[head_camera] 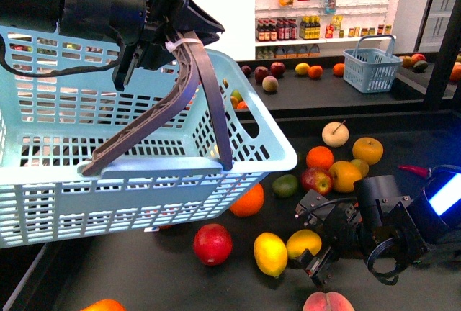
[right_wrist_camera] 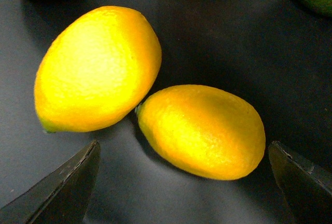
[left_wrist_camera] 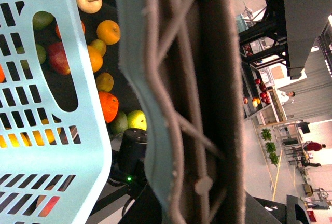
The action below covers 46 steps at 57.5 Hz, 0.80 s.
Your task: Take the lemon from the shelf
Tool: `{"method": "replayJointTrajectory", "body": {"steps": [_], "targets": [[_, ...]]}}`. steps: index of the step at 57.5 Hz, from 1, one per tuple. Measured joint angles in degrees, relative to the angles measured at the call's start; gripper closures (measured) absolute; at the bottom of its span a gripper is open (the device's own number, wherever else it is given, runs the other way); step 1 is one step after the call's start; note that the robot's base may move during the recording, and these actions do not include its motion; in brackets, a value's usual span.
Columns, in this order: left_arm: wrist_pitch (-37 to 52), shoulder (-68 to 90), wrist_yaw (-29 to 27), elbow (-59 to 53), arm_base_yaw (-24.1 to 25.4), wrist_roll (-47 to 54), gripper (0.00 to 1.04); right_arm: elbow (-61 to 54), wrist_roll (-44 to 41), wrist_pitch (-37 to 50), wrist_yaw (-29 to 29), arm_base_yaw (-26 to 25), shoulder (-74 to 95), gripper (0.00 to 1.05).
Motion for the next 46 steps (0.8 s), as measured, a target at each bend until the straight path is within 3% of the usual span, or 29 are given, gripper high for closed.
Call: {"method": "replayJointTrajectory", "body": {"steps": [27, 46], "targets": [[0.0, 0.0, 0.0, 0.0, 0.0, 0.0, 0.96, 8.3, -6.9, -4.0, 0.5, 0.7, 5.7, 0.07], [0.0, 0.0, 0.0, 0.0, 0.0, 0.0, 0.96, 8.8, -6.5, -3.6, 0.9, 0.7, 7.7, 0.08]]}}
